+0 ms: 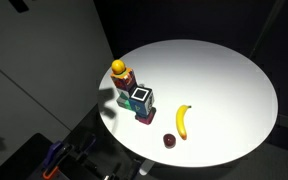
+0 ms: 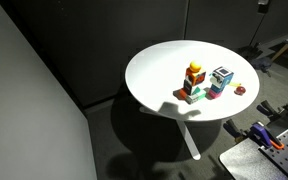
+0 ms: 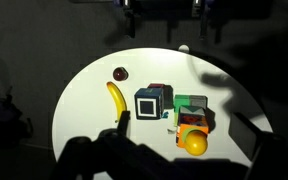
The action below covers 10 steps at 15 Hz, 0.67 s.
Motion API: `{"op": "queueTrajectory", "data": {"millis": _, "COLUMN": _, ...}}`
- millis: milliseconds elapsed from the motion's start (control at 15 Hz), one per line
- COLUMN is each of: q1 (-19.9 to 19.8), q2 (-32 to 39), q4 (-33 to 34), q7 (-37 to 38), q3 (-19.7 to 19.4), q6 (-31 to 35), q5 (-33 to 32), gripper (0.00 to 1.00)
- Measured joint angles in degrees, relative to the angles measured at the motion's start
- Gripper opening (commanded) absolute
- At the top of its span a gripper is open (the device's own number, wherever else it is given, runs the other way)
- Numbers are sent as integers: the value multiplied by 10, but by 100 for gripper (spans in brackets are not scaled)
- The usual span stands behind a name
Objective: Remove the yellow fruit from the block and place it on the table
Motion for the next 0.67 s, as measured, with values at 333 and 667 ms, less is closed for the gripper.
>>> {"op": "queueTrajectory", "data": {"millis": 333, "q1": 3, "q2": 37, "q4": 0, "q7": -1, "q3": -21, "q6": 61, "q5": 1, "gripper": 100}}
{"op": "queueTrajectory", "data": {"millis": 667, "q1": 9, "q2": 75, "q4": 1, "q7": -4, "q3": -37, "q6": 126, "q5": 5, "gripper": 100}}
